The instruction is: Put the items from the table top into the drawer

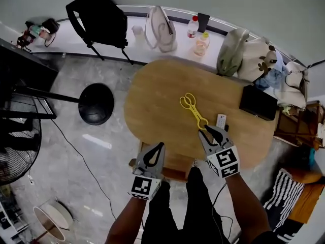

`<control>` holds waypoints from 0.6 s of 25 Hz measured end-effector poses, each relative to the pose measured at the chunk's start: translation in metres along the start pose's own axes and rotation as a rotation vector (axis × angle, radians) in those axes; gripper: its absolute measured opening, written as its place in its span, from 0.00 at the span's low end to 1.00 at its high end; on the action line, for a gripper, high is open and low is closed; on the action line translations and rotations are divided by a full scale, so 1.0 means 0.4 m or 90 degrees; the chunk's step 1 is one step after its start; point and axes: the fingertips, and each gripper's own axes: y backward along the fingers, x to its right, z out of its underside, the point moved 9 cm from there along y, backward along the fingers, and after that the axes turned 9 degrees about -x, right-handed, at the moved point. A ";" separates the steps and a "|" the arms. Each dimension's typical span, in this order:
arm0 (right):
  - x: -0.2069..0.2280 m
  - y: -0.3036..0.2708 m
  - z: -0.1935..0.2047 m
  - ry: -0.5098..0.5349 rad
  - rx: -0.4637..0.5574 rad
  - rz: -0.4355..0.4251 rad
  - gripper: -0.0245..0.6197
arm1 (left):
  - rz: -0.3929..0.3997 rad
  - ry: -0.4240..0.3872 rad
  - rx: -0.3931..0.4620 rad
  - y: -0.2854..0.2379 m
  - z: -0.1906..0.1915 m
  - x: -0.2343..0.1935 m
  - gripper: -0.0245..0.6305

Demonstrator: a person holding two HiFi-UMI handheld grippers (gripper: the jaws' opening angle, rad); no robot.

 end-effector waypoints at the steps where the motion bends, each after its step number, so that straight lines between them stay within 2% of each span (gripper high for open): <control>1: 0.012 -0.028 0.010 0.006 -0.016 -0.003 0.18 | -0.004 0.002 -0.002 -0.017 0.020 -0.008 0.07; 7: 0.086 -0.227 0.093 0.018 -0.129 -0.014 0.32 | -0.025 0.037 -0.009 -0.074 0.116 -0.048 0.07; 15: 0.162 -0.457 0.189 -0.014 -0.227 -0.010 0.35 | -0.069 0.095 0.002 -0.092 0.214 -0.091 0.07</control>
